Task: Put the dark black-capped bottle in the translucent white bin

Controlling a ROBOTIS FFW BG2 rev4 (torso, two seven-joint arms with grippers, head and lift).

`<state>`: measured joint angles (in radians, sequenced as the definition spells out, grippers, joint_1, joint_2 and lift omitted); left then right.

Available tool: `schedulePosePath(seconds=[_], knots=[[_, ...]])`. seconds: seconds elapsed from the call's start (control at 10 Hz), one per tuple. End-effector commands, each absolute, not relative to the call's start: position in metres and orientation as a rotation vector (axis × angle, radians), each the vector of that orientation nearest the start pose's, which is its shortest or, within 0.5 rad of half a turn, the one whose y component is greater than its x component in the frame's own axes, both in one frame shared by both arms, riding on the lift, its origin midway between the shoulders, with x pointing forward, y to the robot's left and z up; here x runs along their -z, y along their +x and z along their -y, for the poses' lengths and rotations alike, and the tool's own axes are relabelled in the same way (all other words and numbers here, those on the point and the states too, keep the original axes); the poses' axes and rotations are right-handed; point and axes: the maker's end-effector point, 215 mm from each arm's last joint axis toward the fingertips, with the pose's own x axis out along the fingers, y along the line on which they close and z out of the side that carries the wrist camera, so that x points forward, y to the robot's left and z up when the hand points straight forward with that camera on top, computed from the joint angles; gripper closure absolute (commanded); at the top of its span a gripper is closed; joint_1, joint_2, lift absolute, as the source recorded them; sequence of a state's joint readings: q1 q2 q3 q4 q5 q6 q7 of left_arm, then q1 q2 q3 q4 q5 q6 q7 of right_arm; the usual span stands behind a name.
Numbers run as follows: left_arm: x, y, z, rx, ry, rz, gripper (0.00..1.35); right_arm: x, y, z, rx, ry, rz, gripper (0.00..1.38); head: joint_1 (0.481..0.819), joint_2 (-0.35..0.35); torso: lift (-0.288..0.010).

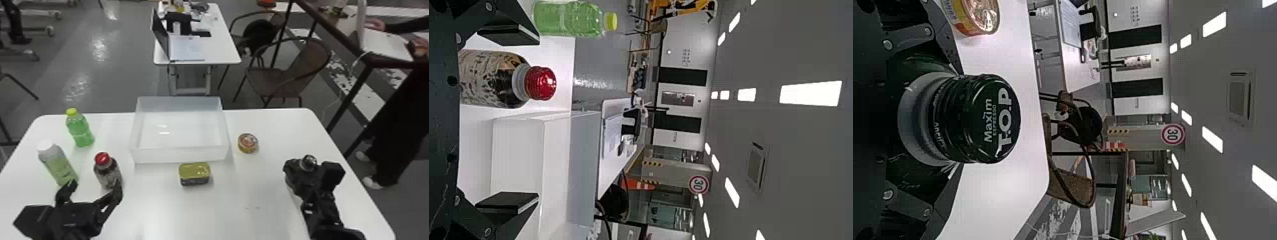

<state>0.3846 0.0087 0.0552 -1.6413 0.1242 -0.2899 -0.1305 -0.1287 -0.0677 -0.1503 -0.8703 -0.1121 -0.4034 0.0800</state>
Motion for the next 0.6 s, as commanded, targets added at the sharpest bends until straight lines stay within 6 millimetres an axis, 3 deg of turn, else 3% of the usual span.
schedulePosePath(seconds=[0.0, 0.2, 0.5], knots=[[0.415, 0.456, -0.243, 0.048, -0.092, -0.015, 0.19, 0.479, 0.57, 0.334, 0.13, 0.09, -0.105, 0.86, 0.695, -0.101, -0.02], [0.414, 0.459, -0.24, 0.053, -0.094, -0.014, 0.19, 0.419, 0.602, 0.321, 0.079, 0.098, -0.022, 0.86, 0.695, -0.098, -0.02], [0.411, 0.467, -0.229, 0.081, -0.09, -0.011, 0.19, 0.375, 0.647, 0.289, 0.002, 0.153, 0.034, 0.86, 0.695, -0.074, -0.02]])
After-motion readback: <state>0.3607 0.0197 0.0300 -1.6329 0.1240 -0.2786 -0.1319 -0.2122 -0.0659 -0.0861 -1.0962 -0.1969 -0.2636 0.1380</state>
